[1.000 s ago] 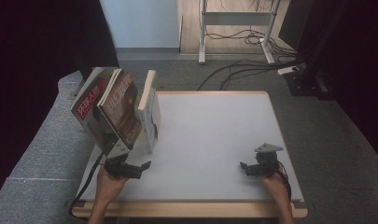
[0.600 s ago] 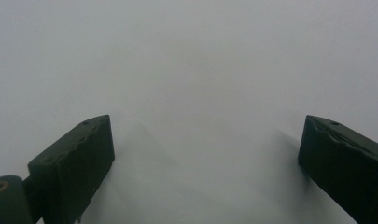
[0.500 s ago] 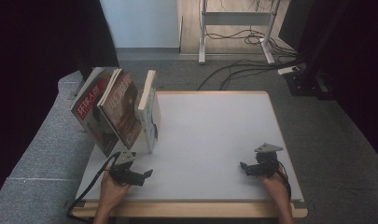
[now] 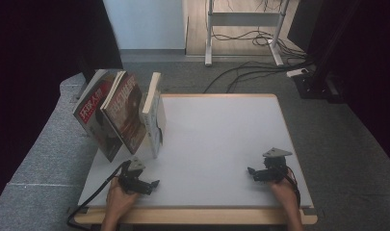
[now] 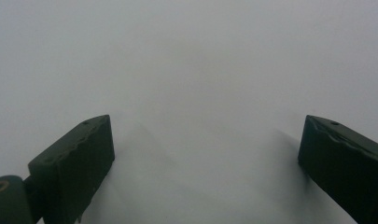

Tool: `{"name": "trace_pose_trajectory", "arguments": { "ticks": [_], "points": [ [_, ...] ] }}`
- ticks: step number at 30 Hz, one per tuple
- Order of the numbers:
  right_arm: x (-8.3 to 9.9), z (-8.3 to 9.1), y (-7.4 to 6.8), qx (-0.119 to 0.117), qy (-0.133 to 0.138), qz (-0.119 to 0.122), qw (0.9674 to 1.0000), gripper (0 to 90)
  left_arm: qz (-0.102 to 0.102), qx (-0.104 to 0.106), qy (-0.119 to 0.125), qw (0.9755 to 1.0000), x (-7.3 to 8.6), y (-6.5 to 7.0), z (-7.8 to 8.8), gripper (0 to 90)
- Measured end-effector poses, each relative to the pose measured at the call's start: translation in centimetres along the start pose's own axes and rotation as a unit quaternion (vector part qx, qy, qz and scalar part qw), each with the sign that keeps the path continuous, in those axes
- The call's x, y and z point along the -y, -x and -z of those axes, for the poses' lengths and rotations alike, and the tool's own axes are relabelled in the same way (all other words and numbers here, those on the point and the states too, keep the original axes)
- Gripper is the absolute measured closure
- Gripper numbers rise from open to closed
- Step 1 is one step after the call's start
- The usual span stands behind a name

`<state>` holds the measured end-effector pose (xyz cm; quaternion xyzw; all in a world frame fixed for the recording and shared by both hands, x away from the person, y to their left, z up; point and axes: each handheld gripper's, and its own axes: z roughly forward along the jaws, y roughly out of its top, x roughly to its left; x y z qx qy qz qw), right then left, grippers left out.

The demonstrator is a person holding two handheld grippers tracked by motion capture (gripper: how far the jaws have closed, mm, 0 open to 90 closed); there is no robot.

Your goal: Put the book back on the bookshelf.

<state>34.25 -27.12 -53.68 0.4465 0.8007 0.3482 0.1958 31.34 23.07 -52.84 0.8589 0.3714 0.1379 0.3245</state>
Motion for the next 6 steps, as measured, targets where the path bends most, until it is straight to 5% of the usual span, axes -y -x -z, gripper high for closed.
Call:
{"name": "trace_pose_trajectory", "arguments": {
  "ticks": [6],
  "points": [
    [0.05,0.00,0.01,0.000,0.000,-0.001,1.0000,3.2,0.001,0.000,0.000,1.0000,0.03,0.01,0.00,0.0]
  ]
}}
